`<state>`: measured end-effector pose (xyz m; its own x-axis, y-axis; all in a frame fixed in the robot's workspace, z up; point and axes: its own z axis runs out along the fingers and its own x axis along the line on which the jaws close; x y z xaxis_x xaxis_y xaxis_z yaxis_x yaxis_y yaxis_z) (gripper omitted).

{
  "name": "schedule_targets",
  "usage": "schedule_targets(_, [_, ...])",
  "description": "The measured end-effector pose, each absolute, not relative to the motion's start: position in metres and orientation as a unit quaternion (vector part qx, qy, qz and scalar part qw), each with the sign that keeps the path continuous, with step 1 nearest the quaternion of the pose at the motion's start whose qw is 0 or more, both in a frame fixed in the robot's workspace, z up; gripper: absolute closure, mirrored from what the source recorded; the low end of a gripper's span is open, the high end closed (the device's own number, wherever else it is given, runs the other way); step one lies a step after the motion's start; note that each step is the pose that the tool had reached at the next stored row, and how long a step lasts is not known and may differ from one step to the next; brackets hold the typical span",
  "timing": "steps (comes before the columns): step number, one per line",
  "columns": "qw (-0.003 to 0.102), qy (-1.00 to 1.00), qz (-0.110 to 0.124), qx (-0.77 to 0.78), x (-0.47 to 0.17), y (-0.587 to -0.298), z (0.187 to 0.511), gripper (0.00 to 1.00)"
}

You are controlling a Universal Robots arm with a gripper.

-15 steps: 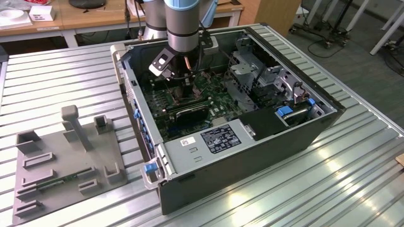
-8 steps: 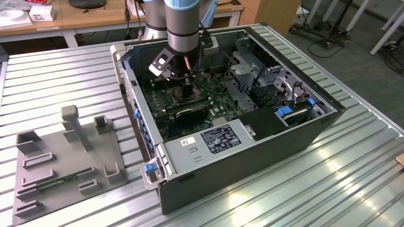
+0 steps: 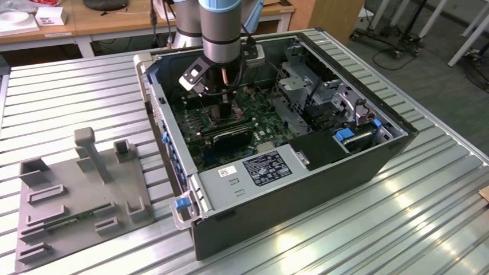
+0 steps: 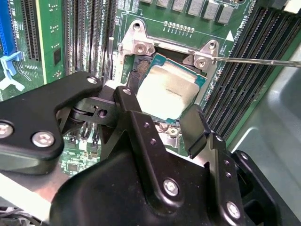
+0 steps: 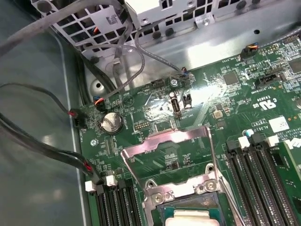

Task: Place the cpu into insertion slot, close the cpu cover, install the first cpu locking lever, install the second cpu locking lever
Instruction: 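Place the cpu into insertion slot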

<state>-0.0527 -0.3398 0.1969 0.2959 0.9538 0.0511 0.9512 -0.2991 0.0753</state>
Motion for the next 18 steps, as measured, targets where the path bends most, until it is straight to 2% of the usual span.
schedule_targets(6, [0.009, 0.589, 0.027, 0.808, -0.0525, -0.3397, 0.1970, 0.38])
schedule_targets(12, [0.007, 0.589, 0.025, 0.808, -0.0516, -0.3383, 0.1970, 0.38])
schedule_targets(18, [0.001, 0.589, 0.016, 0.808, -0.0501, -0.3375, 0.1970, 0.38])
